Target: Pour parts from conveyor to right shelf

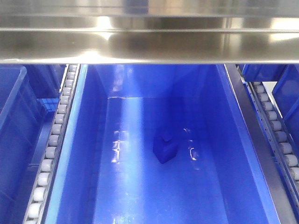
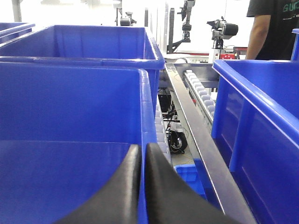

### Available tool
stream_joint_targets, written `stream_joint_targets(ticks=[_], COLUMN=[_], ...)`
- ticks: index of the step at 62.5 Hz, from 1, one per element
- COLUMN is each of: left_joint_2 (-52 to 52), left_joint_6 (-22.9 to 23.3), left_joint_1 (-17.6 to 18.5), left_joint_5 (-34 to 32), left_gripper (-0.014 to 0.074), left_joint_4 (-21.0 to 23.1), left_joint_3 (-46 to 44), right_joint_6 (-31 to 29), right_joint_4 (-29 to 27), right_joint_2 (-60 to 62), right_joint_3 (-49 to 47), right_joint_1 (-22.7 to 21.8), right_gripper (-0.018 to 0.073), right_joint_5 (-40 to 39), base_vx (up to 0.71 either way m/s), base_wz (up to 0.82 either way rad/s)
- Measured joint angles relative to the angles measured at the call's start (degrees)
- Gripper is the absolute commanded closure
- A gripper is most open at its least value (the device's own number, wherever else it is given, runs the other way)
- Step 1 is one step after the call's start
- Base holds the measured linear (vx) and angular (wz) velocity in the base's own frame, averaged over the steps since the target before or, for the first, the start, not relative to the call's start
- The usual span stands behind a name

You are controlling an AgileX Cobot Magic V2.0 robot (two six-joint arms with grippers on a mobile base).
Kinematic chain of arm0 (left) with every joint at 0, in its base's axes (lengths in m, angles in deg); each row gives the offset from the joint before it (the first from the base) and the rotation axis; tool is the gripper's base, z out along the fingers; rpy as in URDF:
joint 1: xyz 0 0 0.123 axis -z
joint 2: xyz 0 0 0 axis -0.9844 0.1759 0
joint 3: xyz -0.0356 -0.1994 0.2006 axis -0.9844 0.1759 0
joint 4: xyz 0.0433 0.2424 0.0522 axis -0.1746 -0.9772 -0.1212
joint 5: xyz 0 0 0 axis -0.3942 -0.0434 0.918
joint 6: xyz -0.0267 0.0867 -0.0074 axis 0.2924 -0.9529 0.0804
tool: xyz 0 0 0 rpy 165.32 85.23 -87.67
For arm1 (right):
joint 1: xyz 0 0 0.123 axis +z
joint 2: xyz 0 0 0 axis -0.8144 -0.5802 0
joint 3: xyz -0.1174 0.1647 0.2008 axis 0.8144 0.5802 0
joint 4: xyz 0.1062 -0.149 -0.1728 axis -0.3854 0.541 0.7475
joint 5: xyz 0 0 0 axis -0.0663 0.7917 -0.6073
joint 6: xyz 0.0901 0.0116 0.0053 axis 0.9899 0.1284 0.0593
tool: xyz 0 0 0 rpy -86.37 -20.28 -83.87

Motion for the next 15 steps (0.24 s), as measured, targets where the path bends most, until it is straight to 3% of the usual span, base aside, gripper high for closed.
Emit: stream_joint_targets(ticks=[15], left_joint_2=[0.0], left_joint_6=[0.0], left_joint_1=[0.0], left_joint_5=[0.0], left_gripper=[0.0603], left_joint_4=[0.0], left_joint_3=[0.0], right_joint_6=[0.0], right_joint_4=[0.0], right_joint_2=[0.0], right_joint_3=[0.0], right_joint_1=[0.0], right_gripper=[0.0568], right_joint_5=[0.0], base_vx=[0.0], base_wz=[0.0])
